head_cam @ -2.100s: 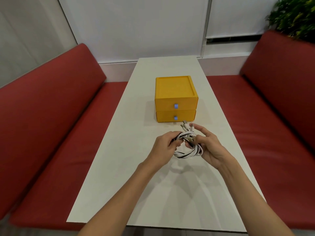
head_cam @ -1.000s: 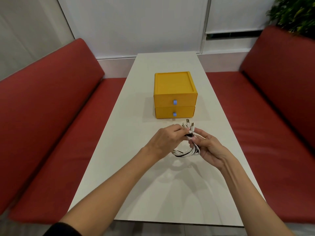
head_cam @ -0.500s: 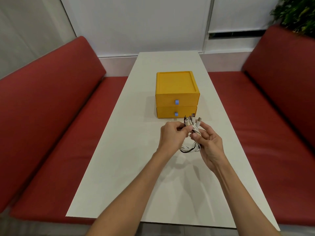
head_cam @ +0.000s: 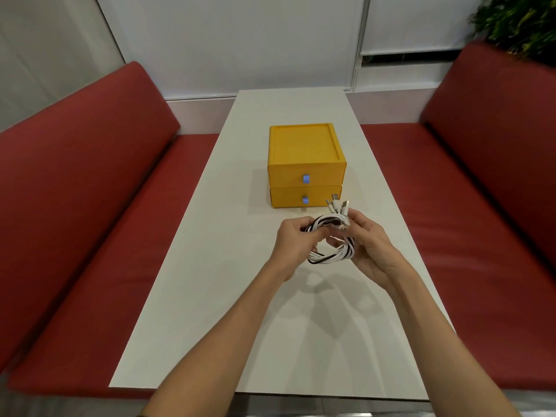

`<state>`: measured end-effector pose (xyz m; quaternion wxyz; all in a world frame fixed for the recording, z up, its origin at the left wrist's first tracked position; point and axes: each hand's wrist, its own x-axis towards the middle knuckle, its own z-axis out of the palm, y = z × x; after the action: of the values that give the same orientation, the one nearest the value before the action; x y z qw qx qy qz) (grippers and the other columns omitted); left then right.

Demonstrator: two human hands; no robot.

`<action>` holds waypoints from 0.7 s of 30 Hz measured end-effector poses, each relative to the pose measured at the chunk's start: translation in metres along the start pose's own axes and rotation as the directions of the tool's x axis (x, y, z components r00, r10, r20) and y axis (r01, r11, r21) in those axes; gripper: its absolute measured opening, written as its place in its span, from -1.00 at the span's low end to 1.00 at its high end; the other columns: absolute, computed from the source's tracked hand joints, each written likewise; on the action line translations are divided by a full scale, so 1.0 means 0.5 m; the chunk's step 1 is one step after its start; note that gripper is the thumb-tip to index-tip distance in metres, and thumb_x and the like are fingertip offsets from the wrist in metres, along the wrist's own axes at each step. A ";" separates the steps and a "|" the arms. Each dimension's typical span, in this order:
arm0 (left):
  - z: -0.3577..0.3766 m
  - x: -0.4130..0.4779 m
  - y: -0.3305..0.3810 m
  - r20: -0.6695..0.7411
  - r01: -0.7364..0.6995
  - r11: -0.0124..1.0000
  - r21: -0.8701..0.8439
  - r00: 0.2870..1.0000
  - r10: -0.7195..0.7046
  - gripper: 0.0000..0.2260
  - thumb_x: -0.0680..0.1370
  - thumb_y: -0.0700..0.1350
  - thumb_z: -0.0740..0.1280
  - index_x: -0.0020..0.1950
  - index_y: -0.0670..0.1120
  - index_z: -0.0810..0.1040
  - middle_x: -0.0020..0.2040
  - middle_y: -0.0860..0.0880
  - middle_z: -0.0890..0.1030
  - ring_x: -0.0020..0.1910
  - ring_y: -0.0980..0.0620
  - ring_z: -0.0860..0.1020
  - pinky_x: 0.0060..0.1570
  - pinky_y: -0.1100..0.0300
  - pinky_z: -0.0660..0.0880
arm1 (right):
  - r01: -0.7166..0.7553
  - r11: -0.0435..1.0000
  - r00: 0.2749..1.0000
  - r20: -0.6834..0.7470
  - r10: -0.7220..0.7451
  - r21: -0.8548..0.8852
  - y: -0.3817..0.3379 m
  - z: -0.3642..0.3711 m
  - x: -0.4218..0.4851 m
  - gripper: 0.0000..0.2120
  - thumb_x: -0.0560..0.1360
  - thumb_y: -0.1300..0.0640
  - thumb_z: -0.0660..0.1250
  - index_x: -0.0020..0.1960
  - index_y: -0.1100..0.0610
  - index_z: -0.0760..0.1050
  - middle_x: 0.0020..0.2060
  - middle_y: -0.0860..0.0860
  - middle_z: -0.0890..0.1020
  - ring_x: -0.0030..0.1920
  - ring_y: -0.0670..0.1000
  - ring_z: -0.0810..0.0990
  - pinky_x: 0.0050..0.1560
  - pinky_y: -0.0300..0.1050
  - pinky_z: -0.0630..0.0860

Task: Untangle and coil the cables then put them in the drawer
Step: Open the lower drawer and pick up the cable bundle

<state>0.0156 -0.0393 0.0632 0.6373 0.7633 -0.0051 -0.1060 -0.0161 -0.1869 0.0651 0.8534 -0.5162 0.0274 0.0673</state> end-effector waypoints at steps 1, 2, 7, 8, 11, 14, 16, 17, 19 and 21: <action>0.000 0.002 0.000 0.001 -0.004 1.000 0.001 1.000 0.004 -0.84 0.45 -0.16 0.46 -0.17 -0.27 0.61 -0.41 -0.05 0.42 -0.41 0.03 0.34 -0.36 0.20 0.35 | 0.013 0.998 0.999 0.036 -0.011 -0.056 -0.003 0.002 -0.002 -0.65 0.46 0.44 0.29 0.21 0.20 0.49 -0.08 0.08 0.66 -0.13 0.00 0.61 0.00 -0.14 0.57; 0.000 0.003 0.000 -0.003 -0.011 1.000 0.006 1.000 0.011 -0.84 0.45 -0.17 0.45 -0.18 -0.28 0.61 -0.41 -0.06 0.42 -0.39 0.02 0.34 -0.35 0.18 0.35 | 0.035 0.991 0.998 0.052 -0.029 -0.128 -0.003 0.004 -0.003 -0.63 0.44 0.44 0.33 0.20 0.19 0.48 -0.10 0.06 0.65 -0.16 -0.01 0.59 -0.05 -0.17 0.55; 0.007 -0.003 0.005 -0.008 -0.060 0.998 0.003 0.998 0.060 -0.68 0.39 0.01 0.52 -0.17 -0.25 0.60 -0.36 -0.14 0.45 -0.34 0.02 0.39 -0.28 0.09 0.36 | 0.172 0.964 0.972 -0.122 -0.199 -0.204 0.012 0.015 -0.001 -0.68 0.36 0.11 0.44 0.08 0.16 0.55 -0.35 0.04 0.59 -0.38 -0.03 0.49 -0.28 -0.23 0.45; 0.007 -0.006 0.005 0.012 -0.086 0.996 0.014 0.996 0.086 -0.69 0.38 0.03 0.53 -0.16 -0.22 0.63 -0.35 -0.17 0.50 -0.34 0.03 0.42 -0.27 0.09 0.38 | 0.182 0.968 0.964 -0.162 -0.211 -0.173 0.013 0.013 0.000 -0.70 0.36 0.09 0.44 0.05 0.18 0.56 -0.39 0.06 0.57 -0.41 -0.01 0.47 -0.29 -0.22 0.45; 0.004 -0.022 0.010 0.061 -0.205 0.969 0.135 0.978 0.199 -0.79 0.36 0.02 0.55 -0.14 -0.09 0.68 -0.26 -0.05 0.67 -0.27 0.02 0.58 -0.21 0.14 0.49 | 0.152 0.984 0.960 -0.222 -0.170 -0.094 0.012 0.006 0.002 -0.82 0.47 0.16 0.37 -0.01 0.27 0.56 -0.36 0.10 0.63 -0.40 0.00 0.53 -0.33 -0.22 0.51; -0.003 -0.028 0.003 0.072 -0.423 0.850 0.314 0.903 0.423 -0.82 0.39 -0.05 0.54 -0.14 -0.14 0.67 -0.28 -0.05 0.62 -0.27 0.06 0.53 -0.28 0.30 0.40 | 0.100 0.995 0.971 -0.216 -0.100 -0.010 0.015 0.002 0.007 -0.84 0.47 0.17 0.36 -0.05 0.27 0.56 -0.37 0.08 0.58 -0.39 -0.02 0.50 -0.36 -0.25 0.51; -0.012 -0.021 -0.009 0.137 -0.571 0.718 0.398 0.811 0.569 -0.82 0.42 -0.11 0.51 -0.14 -0.22 0.66 -0.30 -0.11 0.56 -0.30 0.03 0.47 -0.31 0.30 0.36 | 0.072 0.996 0.978 -0.201 -0.060 0.054 0.022 0.002 0.007 -0.72 0.34 0.09 0.44 -0.04 0.25 0.58 -0.33 0.09 0.58 -0.37 -0.02 0.51 -0.33 -0.24 0.52; -0.016 -0.018 -0.015 0.177 -0.616 0.664 0.424 0.775 0.607 -0.83 0.44 -0.14 0.49 -0.12 -0.25 0.64 -0.29 -0.12 0.55 -0.31 0.03 0.45 -0.31 0.28 0.38 | 0.057 0.995 0.980 -0.195 -0.040 0.083 0.027 0.001 0.007 -0.68 0.29 0.06 0.46 -0.03 0.22 0.59 -0.30 0.09 0.59 -0.35 -0.01 0.53 -0.30 -0.23 0.54; -0.021 -0.013 -0.022 0.251 -0.670 0.585 0.457 0.728 0.638 -0.82 0.49 -0.15 0.44 -0.07 -0.28 0.61 -0.24 -0.13 0.52 -0.31 0.03 0.45 -0.28 0.18 0.41 | 0.032 0.991 0.983 -0.186 -0.007 0.131 0.040 -0.001 0.007 -0.69 0.32 0.05 0.44 0.01 0.18 0.60 -0.23 0.08 0.64 -0.28 0.00 0.58 -0.22 -0.20 0.58; -0.015 -0.015 -0.026 0.304 -0.694 0.528 0.489 0.703 0.643 -0.76 0.56 -0.08 0.35 0.04 -0.27 0.57 -0.16 -0.13 0.49 -0.28 -0.03 0.47 -0.26 0.13 0.44 | 0.012 0.987 0.982 -0.186 0.018 0.160 0.049 -0.006 0.009 -0.71 0.39 0.05 0.38 0.07 0.12 0.59 -0.12 0.05 0.68 -0.16 -0.01 0.62 -0.06 -0.16 0.60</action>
<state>0.0076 -0.0285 0.0527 0.3684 0.8505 -0.3557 0.1202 -0.0152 -0.1781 0.0419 0.8858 -0.4498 0.1132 0.0174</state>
